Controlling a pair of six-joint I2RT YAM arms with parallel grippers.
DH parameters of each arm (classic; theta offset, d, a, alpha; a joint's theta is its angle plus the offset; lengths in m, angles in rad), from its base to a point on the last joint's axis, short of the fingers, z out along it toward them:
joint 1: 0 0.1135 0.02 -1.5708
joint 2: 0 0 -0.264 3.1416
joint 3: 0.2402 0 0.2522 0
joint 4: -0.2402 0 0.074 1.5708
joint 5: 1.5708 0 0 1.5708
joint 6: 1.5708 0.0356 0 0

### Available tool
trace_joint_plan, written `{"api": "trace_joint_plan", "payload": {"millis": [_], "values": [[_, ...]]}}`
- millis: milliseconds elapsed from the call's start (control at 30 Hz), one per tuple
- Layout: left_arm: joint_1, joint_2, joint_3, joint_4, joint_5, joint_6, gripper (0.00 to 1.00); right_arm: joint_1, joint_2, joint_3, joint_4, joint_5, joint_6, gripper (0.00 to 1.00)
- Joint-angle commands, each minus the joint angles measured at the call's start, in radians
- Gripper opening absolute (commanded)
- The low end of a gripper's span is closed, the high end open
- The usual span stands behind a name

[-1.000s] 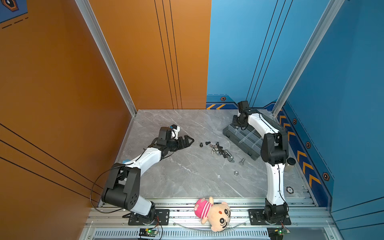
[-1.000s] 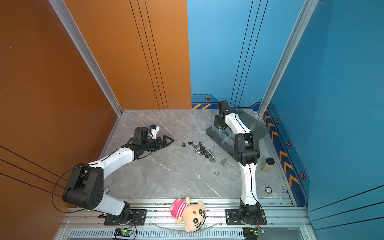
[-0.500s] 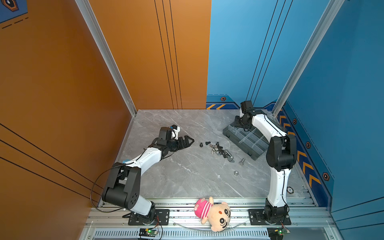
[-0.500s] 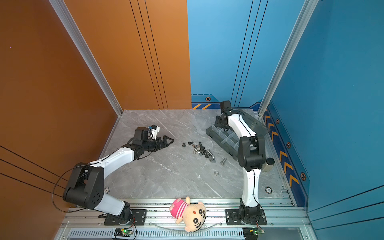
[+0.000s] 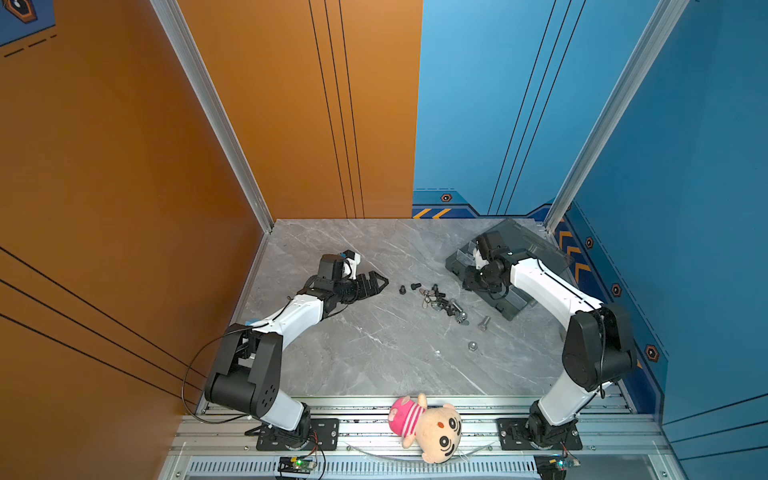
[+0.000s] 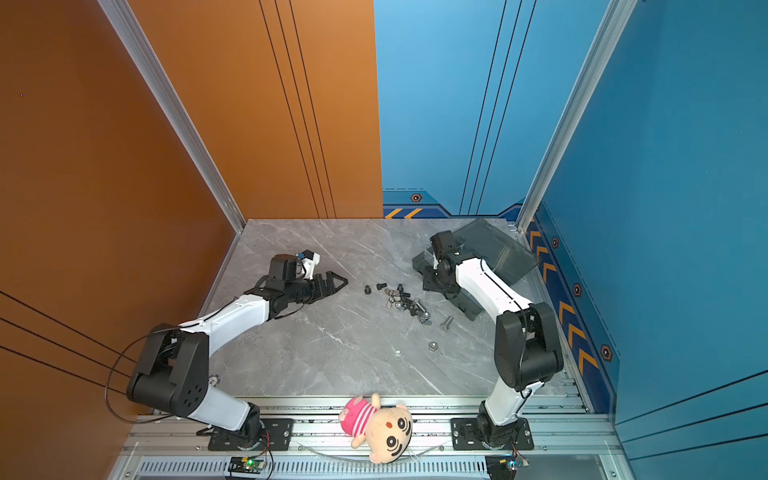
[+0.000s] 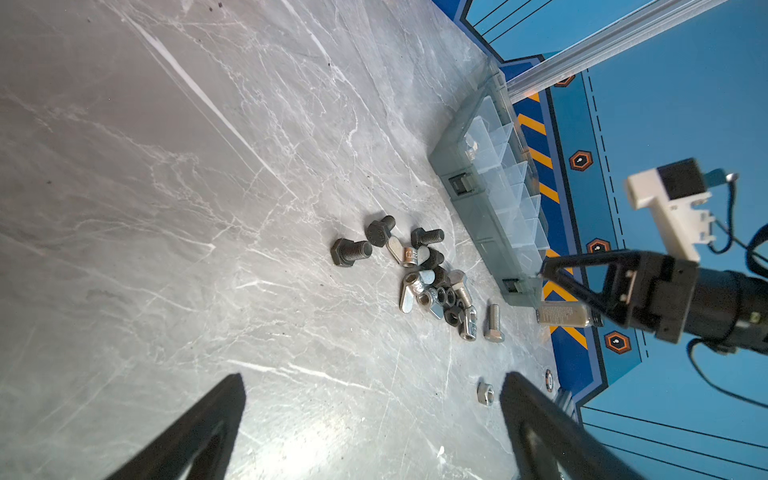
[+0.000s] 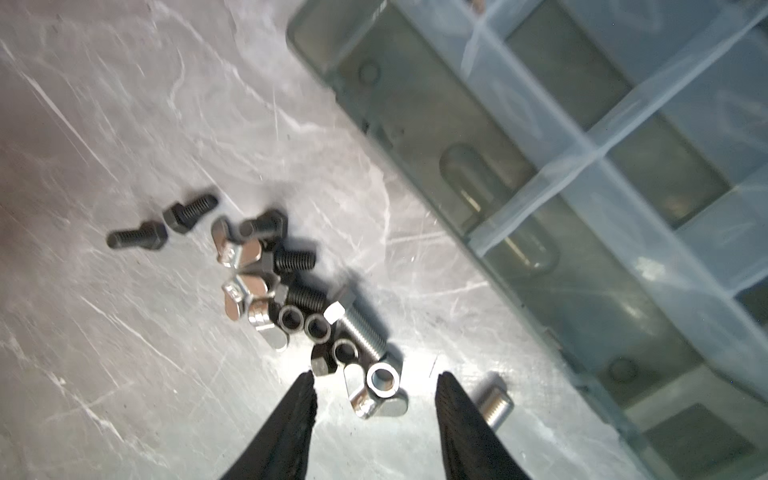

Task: Sort the screws and nuts into containers
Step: 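Move the right gripper back over the hardware pile, then lower the right gripper onto a silver wing nut at the pile edge and close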

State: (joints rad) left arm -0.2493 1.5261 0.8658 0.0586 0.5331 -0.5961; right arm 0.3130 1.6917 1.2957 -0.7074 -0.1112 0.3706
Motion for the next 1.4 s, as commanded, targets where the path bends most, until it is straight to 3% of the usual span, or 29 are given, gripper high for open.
{"api": "trace_joint_plan", "payload": {"millis": [0,567,1367], "values": [[0.0,0.012,0.027,-0.009,0.03,0.004,0.98,0.039,-0.04,-0.046,-0.025,-0.026,-0.048,0.49],[-0.003,-0.002,0.014,-0.019,0.022,0.006,0.98,0.097,0.087,-0.025,-0.16,-0.064,-0.193,0.49],[-0.002,-0.003,0.009,-0.025,0.015,0.01,0.98,0.094,0.199,0.008,-0.18,-0.005,-0.229,0.52]]}}
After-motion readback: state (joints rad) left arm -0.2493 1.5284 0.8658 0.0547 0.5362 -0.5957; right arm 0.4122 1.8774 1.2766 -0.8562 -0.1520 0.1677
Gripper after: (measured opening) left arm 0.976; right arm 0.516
